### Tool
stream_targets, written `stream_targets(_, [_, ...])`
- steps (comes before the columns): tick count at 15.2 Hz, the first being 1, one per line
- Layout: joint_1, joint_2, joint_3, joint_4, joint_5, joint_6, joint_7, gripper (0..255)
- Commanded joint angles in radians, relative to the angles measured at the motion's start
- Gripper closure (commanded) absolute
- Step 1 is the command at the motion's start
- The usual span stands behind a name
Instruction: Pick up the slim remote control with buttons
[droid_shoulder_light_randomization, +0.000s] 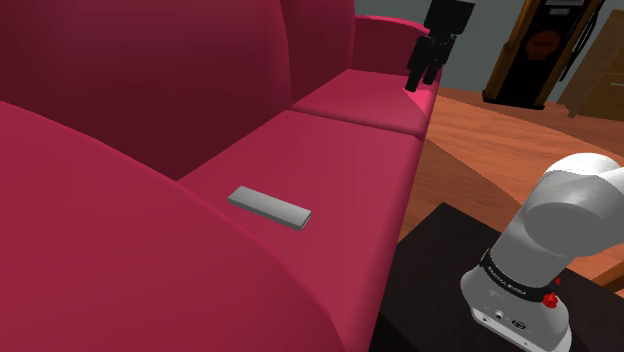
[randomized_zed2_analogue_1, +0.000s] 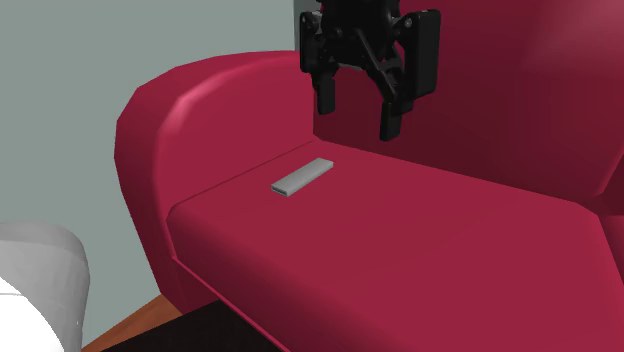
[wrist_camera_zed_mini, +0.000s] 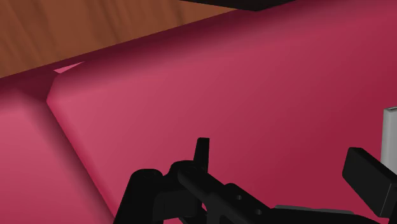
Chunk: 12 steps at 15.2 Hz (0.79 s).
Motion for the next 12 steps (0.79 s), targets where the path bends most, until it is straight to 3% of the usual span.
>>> stream_targets(1, [0.000,0.000,0.000,0.000,0.000,0.000,0.000,0])
stream_targets(12, [0.075,0.220,0.200,-0.015,0.085,0.212,0.171,0])
